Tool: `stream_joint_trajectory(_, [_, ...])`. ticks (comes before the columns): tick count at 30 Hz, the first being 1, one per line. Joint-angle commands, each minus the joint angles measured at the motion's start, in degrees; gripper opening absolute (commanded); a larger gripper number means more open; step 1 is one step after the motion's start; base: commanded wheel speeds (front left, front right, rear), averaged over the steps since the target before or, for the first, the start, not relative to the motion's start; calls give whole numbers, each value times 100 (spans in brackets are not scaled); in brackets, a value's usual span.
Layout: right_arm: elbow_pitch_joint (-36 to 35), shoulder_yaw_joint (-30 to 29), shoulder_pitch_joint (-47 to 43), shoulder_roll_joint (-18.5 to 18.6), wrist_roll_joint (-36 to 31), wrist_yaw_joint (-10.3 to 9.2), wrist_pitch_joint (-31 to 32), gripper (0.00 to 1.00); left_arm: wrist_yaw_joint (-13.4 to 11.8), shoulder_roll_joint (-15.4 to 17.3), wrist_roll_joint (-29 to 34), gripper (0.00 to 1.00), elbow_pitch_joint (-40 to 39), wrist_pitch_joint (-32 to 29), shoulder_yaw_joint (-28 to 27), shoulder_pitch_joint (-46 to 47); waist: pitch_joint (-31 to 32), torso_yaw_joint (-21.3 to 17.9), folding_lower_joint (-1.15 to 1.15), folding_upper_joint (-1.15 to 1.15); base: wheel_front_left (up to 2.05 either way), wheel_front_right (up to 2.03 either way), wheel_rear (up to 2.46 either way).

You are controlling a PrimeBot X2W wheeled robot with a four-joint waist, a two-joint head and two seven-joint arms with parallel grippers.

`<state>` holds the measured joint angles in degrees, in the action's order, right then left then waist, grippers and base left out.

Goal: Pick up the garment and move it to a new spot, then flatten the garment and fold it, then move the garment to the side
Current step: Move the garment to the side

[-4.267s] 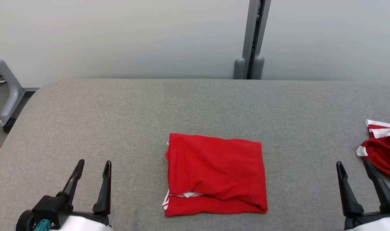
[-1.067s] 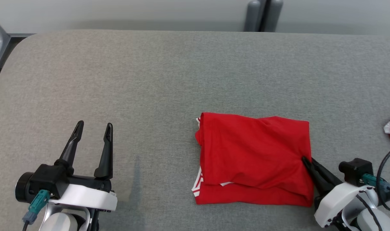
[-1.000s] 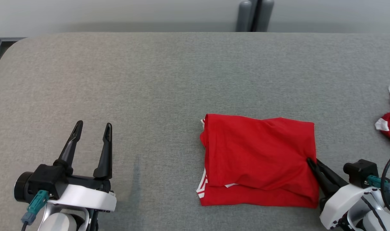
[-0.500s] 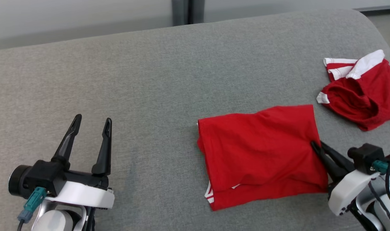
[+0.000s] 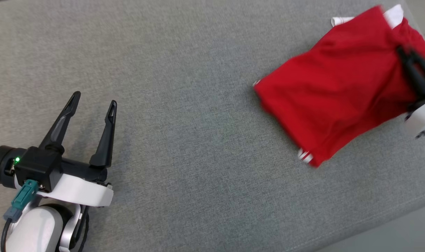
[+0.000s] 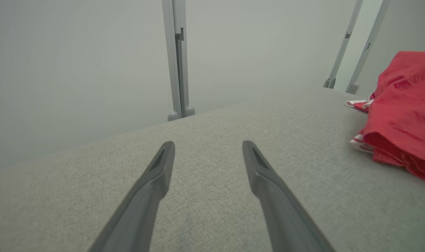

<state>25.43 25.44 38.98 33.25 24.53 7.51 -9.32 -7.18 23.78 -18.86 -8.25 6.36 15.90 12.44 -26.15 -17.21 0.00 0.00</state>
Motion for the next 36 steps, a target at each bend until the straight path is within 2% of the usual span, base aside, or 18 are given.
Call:
stream_joint_trajectory(1, [117,-65,152,75,55,-3,-109,0,-6,69,68,100,-35,-33,-15,122,-235,-129,0,0,0,0,0])
stream_joint_trajectory(10, [1023,-671,683,473,237,-3,-497,0,-14,203,120,100,-253,-215,40,97,-554,-170,0,0,0,0,0])
stream_joint_trajectory(13, [1274,-928,747,480,243,-3,-546,0,15,199,154,100,-288,-245,95,226,-653,-147,0,0,0,0,0])
stream_joint_trajectory(19, [1718,-1061,918,310,162,-3,-576,0,56,205,175,100,-325,-302,191,357,-859,-177,0,0,0,0,0])
stream_joint_trajectory(22, [1904,-1187,966,170,71,-3,-585,100,85,260,195,100,-345,-358,212,358,-932,-184,0,0,0,0,0])
stream_joint_trajectory(28, [1812,-1716,733,-63,-133,-3,-585,100,92,352,194,100,-375,-402,208,366,-907,-165,0,0,0,0,0])
stream_joint_trajectory(36, [975,-2737,13,-535,-405,-2,-586,100,4,158,11,100,-231,-131,168,243,-466,7,0,0,0,0,0])
